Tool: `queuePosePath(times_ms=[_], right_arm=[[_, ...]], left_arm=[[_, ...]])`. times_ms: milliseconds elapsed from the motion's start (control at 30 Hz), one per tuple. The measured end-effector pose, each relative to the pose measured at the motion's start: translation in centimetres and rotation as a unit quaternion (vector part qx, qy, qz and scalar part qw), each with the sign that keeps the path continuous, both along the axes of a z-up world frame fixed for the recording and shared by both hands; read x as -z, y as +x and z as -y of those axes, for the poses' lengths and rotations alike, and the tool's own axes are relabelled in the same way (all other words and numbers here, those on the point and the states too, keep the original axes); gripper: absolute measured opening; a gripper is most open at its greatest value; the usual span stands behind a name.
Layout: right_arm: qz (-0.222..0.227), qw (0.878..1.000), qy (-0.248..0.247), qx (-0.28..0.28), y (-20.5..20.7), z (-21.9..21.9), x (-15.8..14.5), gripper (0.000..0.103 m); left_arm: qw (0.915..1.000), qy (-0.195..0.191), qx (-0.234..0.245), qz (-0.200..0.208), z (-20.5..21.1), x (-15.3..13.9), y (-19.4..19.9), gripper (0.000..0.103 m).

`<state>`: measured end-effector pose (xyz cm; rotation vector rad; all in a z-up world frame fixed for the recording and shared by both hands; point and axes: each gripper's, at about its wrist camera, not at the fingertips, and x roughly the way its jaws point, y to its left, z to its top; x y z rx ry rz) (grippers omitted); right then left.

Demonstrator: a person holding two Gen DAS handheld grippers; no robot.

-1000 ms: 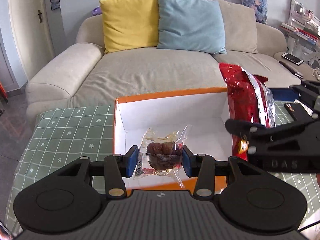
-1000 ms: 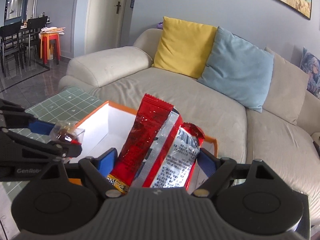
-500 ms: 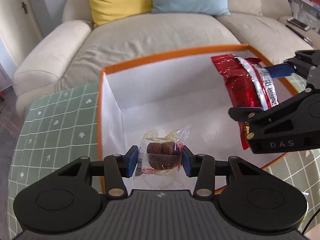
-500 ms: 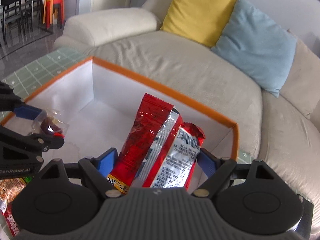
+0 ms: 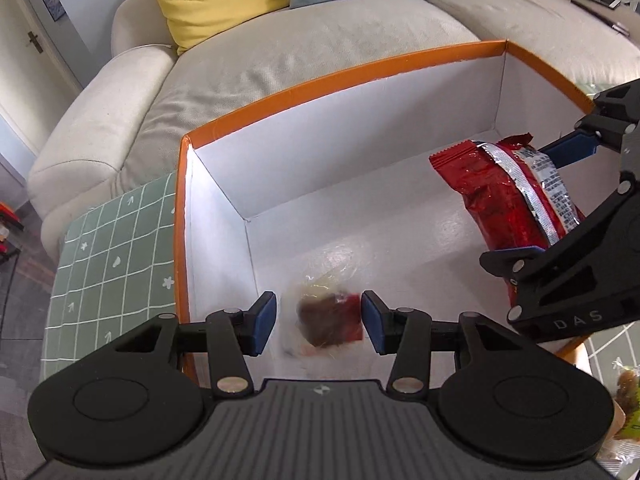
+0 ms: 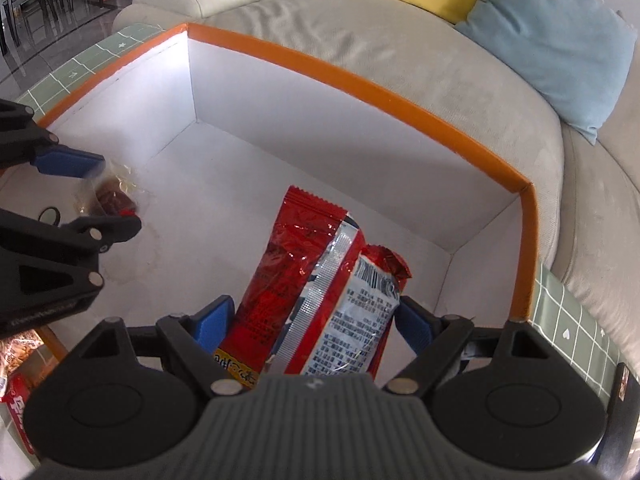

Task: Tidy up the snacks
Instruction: 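Carry both held bags into the orange box and open both tools, then grasp the yellow-striped noodle bag with left tool while right tool grasps the peanut bag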

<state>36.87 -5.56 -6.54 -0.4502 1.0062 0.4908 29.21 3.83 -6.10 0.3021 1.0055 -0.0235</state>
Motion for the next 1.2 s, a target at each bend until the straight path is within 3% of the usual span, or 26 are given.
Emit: queuePosePath(times_ms=[200,433,600,867,1200], right_arm=[[-0.01,1.0,-0.007,0.009,-0.1,-0.1,0.1,0.085],[-0.024,0.999,0.003,0.038,0.0,0.5,-0.5,0.09],[-0.001,0.999,0.016,0.052,-0.8,1.4,-1.8,0.099],[0.033,0.995,0.057,0.073,-3.1,2.9,-5.1,0.099],[0.107,0.977,0.126,0.135,-9.3,5.8,-8.1,0.099]], left_arm=[[0.9999,-0.007,-0.008,0.0,0.0,-0.2,0.0,0.068],[0.9991,-0.021,-0.02,0.029,-0.5,-1.2,-1.1,0.085],[0.9965,-0.056,-0.035,0.053,-1.1,-2.2,-2.5,0.087],[0.9925,-0.073,-0.038,0.09,-0.7,-4.8,-5.2,0.089],[0.9858,-0.087,-0.032,0.14,0.0,-7.0,-10.4,0.089]])
